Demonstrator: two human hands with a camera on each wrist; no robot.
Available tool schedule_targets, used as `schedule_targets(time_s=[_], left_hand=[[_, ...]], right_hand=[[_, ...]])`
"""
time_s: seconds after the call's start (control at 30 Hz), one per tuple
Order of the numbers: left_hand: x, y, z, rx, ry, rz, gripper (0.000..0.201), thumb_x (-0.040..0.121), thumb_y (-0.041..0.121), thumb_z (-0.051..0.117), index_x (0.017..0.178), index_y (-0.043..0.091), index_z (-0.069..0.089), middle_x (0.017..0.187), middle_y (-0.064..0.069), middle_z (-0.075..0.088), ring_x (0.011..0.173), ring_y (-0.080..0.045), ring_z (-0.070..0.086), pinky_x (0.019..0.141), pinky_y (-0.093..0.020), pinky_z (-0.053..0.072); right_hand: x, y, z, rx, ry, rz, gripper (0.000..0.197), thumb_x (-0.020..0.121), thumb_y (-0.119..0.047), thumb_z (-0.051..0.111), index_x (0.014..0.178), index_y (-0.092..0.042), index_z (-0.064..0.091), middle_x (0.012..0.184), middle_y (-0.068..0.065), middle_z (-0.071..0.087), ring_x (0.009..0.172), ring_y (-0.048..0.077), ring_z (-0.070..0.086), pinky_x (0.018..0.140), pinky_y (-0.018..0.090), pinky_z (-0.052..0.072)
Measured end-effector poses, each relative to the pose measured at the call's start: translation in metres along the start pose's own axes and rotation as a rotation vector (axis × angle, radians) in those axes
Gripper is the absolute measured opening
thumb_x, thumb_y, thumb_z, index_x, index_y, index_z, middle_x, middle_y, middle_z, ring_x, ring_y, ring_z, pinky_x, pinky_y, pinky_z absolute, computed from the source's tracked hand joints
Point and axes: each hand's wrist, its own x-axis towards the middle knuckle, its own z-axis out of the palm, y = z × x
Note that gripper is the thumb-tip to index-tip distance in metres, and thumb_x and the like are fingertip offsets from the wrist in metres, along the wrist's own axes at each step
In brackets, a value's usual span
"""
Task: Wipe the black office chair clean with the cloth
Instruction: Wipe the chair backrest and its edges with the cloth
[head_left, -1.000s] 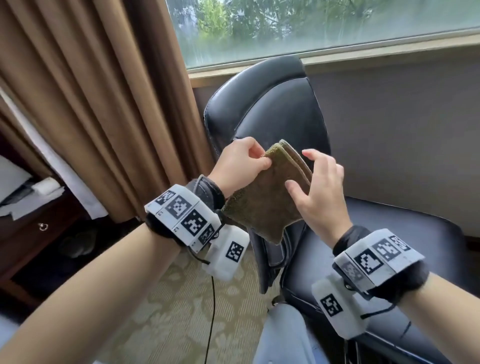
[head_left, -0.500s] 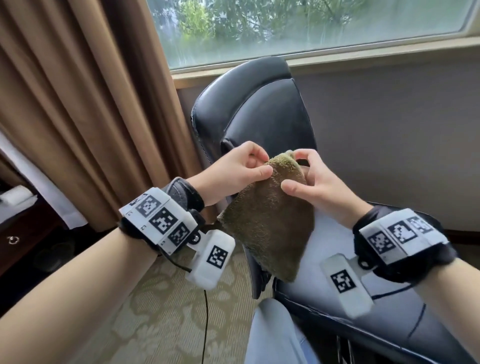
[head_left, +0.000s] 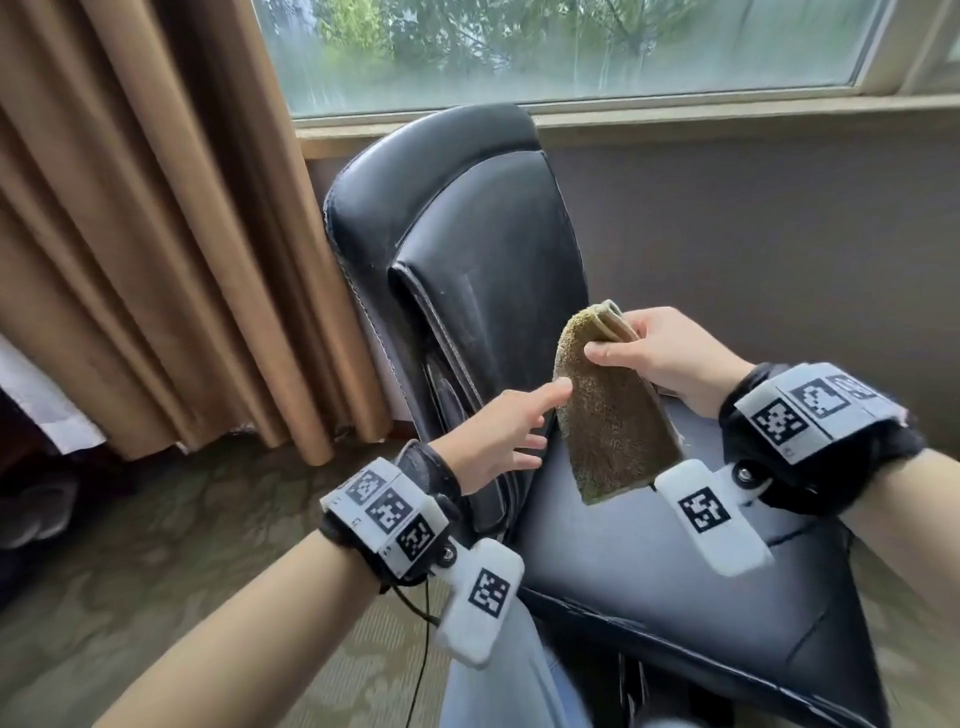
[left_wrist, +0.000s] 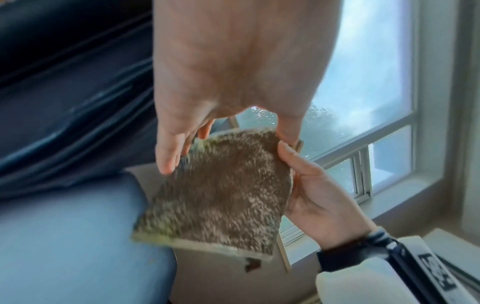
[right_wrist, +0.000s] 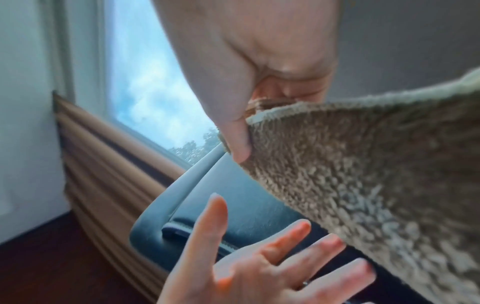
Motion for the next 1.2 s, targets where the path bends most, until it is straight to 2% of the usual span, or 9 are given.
schedule_targets(time_s=[0.07,0.13,0.33,0.57,0.7,0.87,0.93,1.03,1.2], left_hand=[[0.004,-0.006,0.010,-0.139,-0.083,0.028,0.034,0.092,0.048,0.046,0.114,0.023,0.053,0.115,0.001,0.056,0.111,-0.021,0.054,0.097,-0.034,0.043],[0.009,-0.009,0.013,-0.236,-0.103,0.099,0.044,0.087,0.046,0.055,0.121,0.017,0.054,0.114,0.000,0.063,0.105,-0.017,0.059,0.094,-0.031,0.046],[0.014,-0.011,0.016,-0.311,-0.033,0.209,0.048,0.074,0.040,0.062,0.117,0.019,0.056,0.114,-0.006,0.064,0.111,-0.021,0.058,0.098,-0.043,0.045],[0.013,-0.013,0.004,-0.329,0.080,0.145,0.032,0.093,0.037,0.053,0.119,0.020,0.056,0.109,-0.004,0.064,0.102,-0.020,0.060,0.086,-0.042,0.050],[0.014,-0.007,-0.001,-0.324,0.206,0.119,0.025,0.091,0.036,0.056,0.110,0.021,0.061,0.096,-0.001,0.068,0.089,-0.020,0.064,0.082,-0.040,0.053],[0.006,0.017,-0.015,-0.333,0.328,0.210,0.008,0.089,0.023,0.059,0.089,0.018,0.066,0.075,0.003,0.066,0.067,-0.011,0.063,0.054,-0.021,0.052],[0.000,0.030,-0.021,-0.324,0.361,0.262,0.009,0.089,0.021,0.059,0.086,0.016,0.065,0.073,0.002,0.065,0.065,-0.011,0.062,0.054,-0.021,0.053],[-0.012,0.047,-0.030,-0.262,0.352,0.301,0.011,0.089,0.021,0.058,0.085,0.013,0.065,0.075,-0.001,0.062,0.068,-0.013,0.060,0.063,-0.025,0.053],[-0.030,0.070,-0.056,0.217,0.440,0.454,0.024,0.086,0.030,0.062,0.085,0.007,0.069,0.073,0.004,0.061,0.067,-0.004,0.057,0.064,-0.016,0.045]], right_hand=[[-0.003,0.005,0.000,0.185,-0.087,0.055,0.022,0.086,-0.016,0.064,0.093,0.005,0.064,0.087,0.014,0.066,0.080,0.021,0.061,0.085,0.042,0.050],[-0.006,0.007,0.002,0.347,-0.191,0.097,0.014,0.089,-0.015,0.059,0.091,-0.003,0.066,0.084,0.009,0.070,0.075,0.017,0.066,0.078,0.033,0.053],[-0.005,0.015,0.015,0.460,-0.340,0.045,0.011,0.084,-0.014,0.058,0.093,-0.013,0.065,0.087,0.005,0.067,0.081,0.016,0.064,0.079,0.031,0.050],[-0.001,0.013,0.028,0.155,-0.046,-0.209,0.016,0.079,-0.011,0.072,0.086,-0.023,0.062,0.082,-0.001,0.066,0.076,0.009,0.061,0.076,0.025,0.049],[0.000,0.012,0.039,-0.066,0.223,-0.284,0.036,0.077,-0.013,0.071,0.106,-0.019,0.050,0.085,-0.006,0.055,0.073,0.007,0.052,0.071,0.018,0.043],[-0.015,0.012,0.058,-0.146,0.208,-0.557,0.074,0.069,-0.049,0.056,0.131,-0.011,0.039,0.126,-0.006,0.037,0.119,0.013,0.034,0.102,0.023,0.026],[-0.018,0.012,0.070,-0.130,0.166,-0.547,0.090,0.064,-0.056,0.055,0.140,-0.017,0.027,0.141,0.000,0.027,0.127,0.011,0.023,0.106,0.020,0.017],[-0.013,0.002,0.085,-0.026,0.225,-0.606,0.083,0.065,-0.049,0.059,0.137,-0.031,0.022,0.144,0.005,0.020,0.130,0.006,0.020,0.106,0.011,0.014],[0.007,-0.018,0.096,0.201,0.344,-0.667,0.059,0.073,-0.028,0.060,0.124,-0.025,0.032,0.123,0.006,0.034,0.108,-0.014,0.034,0.093,0.000,0.024]])
